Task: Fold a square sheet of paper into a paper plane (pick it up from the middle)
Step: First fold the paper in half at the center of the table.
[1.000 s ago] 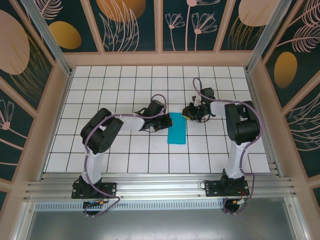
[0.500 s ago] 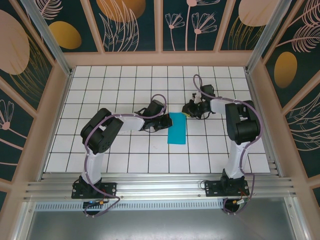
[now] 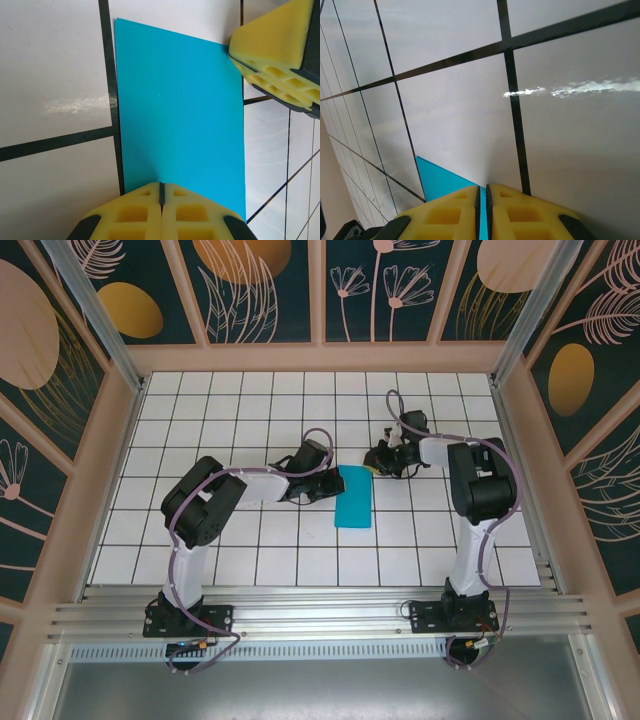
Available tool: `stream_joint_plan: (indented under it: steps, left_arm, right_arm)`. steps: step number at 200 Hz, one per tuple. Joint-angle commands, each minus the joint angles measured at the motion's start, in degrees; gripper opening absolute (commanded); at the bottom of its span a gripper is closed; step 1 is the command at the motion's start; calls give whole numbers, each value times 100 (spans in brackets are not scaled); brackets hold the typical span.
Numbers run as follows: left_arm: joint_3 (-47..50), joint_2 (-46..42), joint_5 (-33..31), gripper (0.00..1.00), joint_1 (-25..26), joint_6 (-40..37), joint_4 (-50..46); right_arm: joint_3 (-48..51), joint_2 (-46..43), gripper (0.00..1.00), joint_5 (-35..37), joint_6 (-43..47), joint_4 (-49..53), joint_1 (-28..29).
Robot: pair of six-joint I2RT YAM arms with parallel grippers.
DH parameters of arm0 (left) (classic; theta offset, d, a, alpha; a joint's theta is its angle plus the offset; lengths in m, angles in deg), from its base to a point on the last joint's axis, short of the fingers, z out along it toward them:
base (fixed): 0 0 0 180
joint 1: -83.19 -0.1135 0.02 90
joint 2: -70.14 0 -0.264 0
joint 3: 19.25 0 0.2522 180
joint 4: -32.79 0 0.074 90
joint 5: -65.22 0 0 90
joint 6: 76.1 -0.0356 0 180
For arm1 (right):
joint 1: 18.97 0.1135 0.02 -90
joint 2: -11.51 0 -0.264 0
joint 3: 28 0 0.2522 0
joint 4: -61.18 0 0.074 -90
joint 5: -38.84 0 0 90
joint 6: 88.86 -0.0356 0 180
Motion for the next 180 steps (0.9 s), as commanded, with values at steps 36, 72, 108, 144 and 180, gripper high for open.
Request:
stream_joint_plan:
  steps: [36,72,108,144,180]
  left_arm:
    - [203,220,-154,0,26,-111,-764]
    - [195,237,-153,0,23,-87,-742]
    - [179,257,-143,0,25,-92,-754]
    - [179,245,-145,0,25,-103,-754]
    - [178,256,-127,0,27,-101,-746]
  right_arm:
    - [-77,-498,16,164,21,319,12]
    - [264,-708,16,82,-50,156,64]
    - [489,-570,16,35,-112,-9,151]
    - [803,-456,16,170,-200,-205,196]
    - [759,-710,16,346,-122,26,200]
